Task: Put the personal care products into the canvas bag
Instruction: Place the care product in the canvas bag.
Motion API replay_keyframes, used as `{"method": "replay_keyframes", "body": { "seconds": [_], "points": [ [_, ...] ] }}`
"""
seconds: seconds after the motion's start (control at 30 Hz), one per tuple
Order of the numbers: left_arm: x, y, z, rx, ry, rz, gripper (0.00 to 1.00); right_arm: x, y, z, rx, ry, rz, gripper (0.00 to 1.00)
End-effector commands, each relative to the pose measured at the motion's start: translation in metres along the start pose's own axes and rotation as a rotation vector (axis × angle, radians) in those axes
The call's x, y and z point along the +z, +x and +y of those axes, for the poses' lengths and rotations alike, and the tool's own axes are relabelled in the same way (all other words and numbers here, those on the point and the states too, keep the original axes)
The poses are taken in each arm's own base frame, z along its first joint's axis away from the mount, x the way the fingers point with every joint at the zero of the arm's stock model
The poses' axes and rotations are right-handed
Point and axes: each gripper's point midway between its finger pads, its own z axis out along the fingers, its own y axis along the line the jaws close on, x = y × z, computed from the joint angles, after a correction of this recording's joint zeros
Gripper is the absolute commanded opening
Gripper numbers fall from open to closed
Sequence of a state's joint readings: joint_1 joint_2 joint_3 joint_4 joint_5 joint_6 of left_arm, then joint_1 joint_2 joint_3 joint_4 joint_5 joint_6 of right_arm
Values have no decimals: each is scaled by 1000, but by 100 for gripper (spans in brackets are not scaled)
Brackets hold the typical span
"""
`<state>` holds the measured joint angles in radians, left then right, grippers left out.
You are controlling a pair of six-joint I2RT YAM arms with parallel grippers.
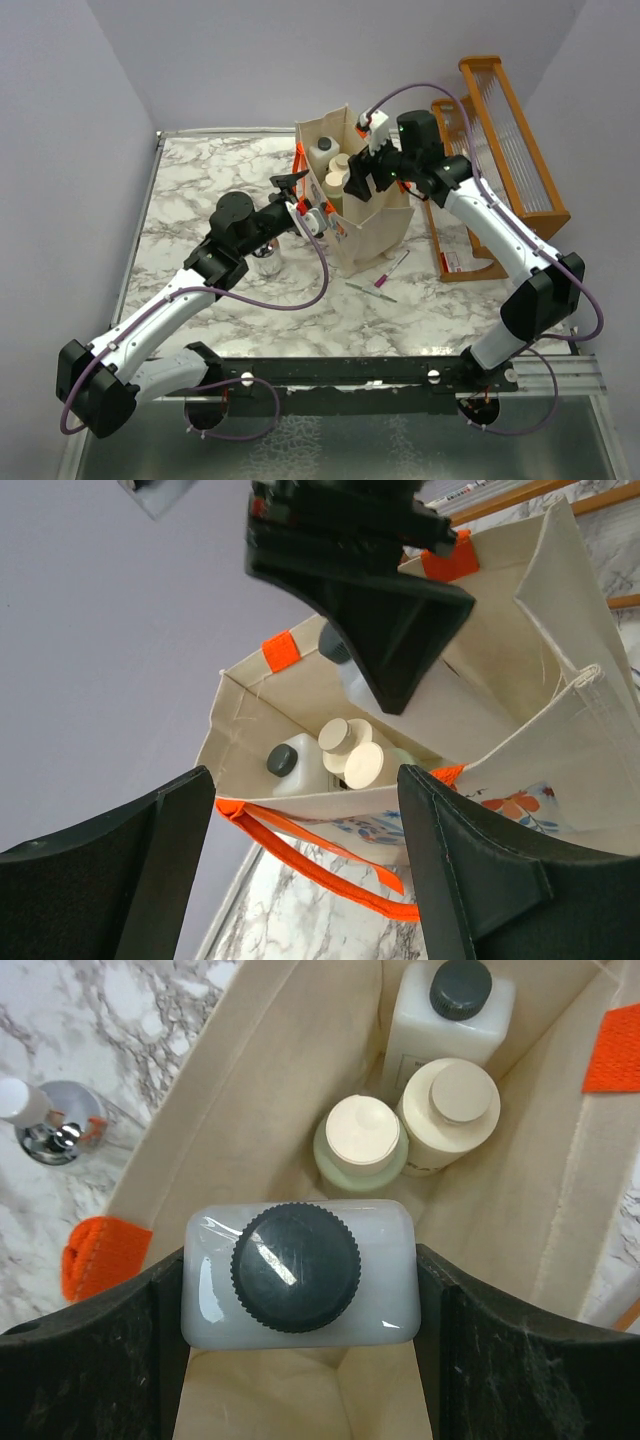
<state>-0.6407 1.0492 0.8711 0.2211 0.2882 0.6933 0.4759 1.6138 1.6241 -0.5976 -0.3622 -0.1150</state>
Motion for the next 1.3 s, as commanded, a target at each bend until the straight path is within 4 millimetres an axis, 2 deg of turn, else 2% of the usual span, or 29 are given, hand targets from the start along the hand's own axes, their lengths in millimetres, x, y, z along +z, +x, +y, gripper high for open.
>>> {"method": "replay_keyframes", "body": {
  "seconds": [0.0,0.5,0.73,1.27],
  "points": [
    [1,5,1,-24,-13,10,77,-18,-66,-9,-180,139,-265,1],
    [5,12,8,-23,-38,48,77,22,-30,-19,-160,211,-341,1],
    [7,13,8,-22,-37,50,77,37,-25,-19,-150,219,-368,1],
    [7,14,8,-19,-43,47,77,69,13,-24,-85,230,-240,1]
  ]
}}
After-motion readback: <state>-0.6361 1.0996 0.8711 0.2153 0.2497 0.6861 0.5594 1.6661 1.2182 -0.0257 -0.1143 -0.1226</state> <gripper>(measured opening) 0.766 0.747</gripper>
